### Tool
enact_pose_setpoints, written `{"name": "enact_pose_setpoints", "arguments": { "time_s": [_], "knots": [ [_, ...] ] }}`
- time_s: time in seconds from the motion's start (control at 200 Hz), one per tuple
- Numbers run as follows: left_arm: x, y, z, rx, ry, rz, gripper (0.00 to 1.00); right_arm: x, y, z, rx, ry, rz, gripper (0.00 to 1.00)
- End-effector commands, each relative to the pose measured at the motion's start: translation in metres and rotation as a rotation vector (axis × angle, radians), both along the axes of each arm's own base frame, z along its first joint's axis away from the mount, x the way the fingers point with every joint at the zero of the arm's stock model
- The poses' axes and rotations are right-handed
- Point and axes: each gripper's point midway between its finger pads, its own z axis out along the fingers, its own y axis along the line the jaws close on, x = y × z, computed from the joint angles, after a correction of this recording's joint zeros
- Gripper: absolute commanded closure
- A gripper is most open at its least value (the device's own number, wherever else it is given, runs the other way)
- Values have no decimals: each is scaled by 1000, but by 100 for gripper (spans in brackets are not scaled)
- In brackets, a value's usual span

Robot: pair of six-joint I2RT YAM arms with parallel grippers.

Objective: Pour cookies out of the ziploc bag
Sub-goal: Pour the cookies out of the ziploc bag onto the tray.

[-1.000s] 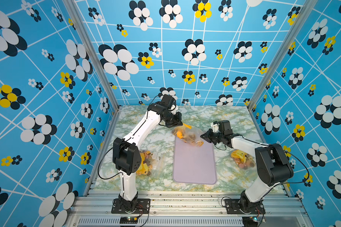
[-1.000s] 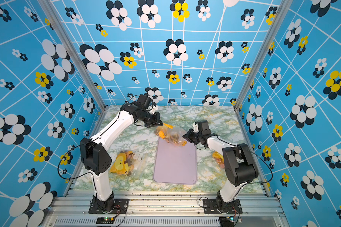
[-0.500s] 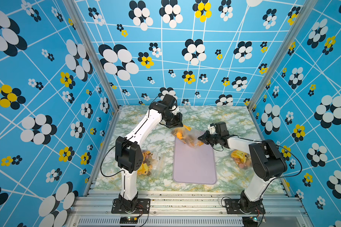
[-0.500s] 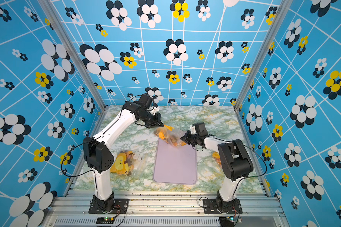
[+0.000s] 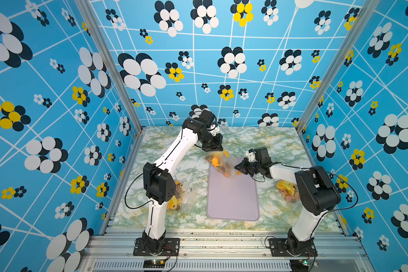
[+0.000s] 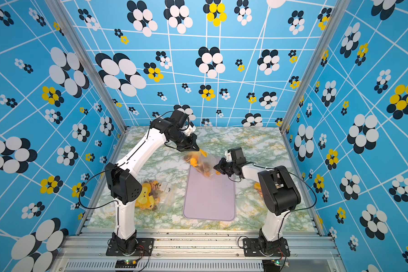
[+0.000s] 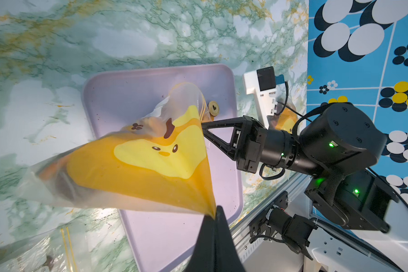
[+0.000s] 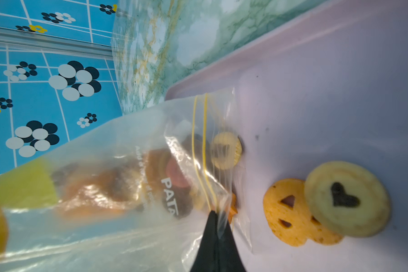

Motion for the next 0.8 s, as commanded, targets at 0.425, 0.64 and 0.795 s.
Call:
{"name": "enact_pose_setpoints", "arguments": {
  "time_s": [0.425,0.64,0.795],
  "knots": [
    [-8,-36,12,-39,-24,-85,100,-11,-46,-12,-102,53,-75,100],
    [-8,-35,11,-31,-27,-87,100,-10,-29,-9,-43,57,-36,100],
    [-8,-29,12,-18,-27,-83,100,-9,-21,-9,-34,53,-26,100]
  ]
}}
